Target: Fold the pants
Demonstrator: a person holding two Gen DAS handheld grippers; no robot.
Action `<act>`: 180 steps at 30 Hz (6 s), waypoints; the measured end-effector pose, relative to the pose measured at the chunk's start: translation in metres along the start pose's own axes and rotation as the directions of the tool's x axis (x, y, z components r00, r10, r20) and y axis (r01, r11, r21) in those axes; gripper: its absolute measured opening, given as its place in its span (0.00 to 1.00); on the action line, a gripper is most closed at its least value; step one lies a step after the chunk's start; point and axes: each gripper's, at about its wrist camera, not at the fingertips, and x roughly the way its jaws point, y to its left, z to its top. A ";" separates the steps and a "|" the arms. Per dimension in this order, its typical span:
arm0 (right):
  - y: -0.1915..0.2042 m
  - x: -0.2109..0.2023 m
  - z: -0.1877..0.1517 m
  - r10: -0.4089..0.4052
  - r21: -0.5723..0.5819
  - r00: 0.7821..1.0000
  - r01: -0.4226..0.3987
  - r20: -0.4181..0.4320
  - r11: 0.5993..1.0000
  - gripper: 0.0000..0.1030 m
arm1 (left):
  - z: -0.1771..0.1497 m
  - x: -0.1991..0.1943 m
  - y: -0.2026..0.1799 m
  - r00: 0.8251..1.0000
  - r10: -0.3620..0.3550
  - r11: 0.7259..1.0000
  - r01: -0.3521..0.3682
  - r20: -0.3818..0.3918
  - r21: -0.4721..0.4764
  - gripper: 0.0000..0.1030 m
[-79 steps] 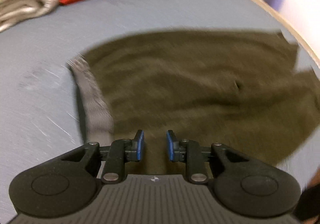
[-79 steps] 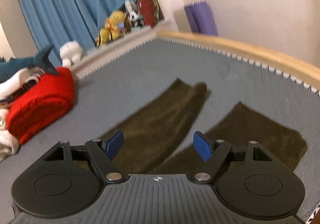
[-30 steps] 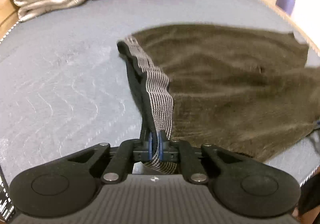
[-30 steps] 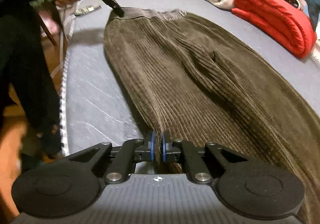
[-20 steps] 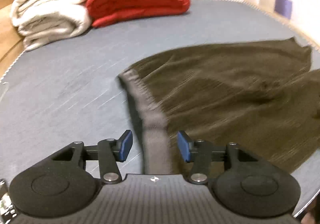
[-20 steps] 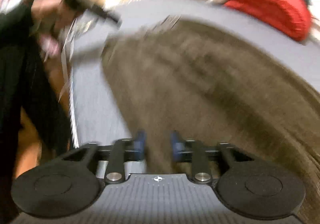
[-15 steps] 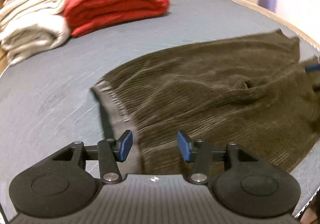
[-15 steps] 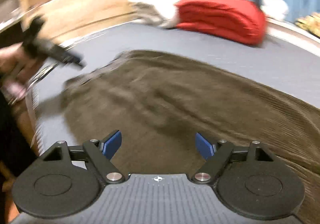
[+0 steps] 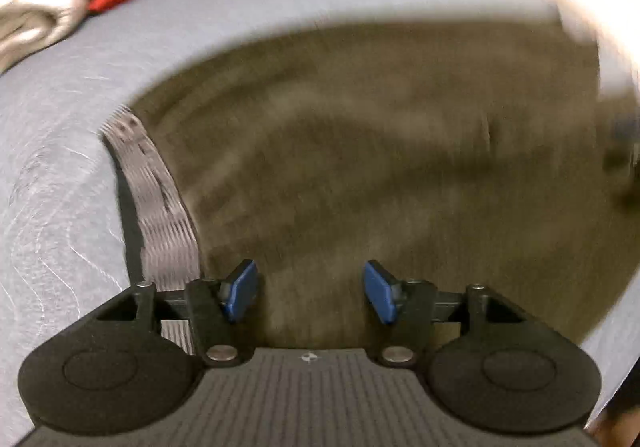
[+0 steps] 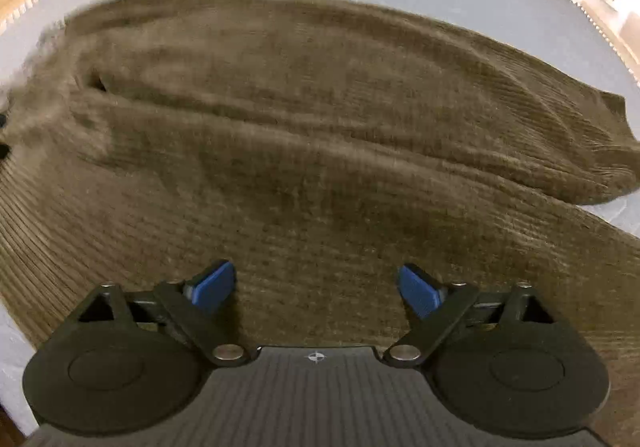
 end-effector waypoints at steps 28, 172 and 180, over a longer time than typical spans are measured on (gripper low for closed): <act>-0.070 -0.079 0.052 -0.114 0.318 0.901 -0.028 0.419 0.948 0.77 | 0.152 0.103 0.082 0.970 0.195 0.976 -0.177 0.148 -0.124 0.64; -0.305 -0.113 -0.222 -0.494 0.992 0.864 -0.041 0.095 0.118 0.12 | 0.022 -0.089 0.034 0.980 0.105 0.853 0.000 0.172 -0.521 0.38; -0.309 -0.092 -0.210 -0.445 0.989 0.893 -0.006 0.071 0.146 0.36 | 0.014 -0.069 0.037 0.975 0.148 0.876 -0.051 0.166 -0.479 0.38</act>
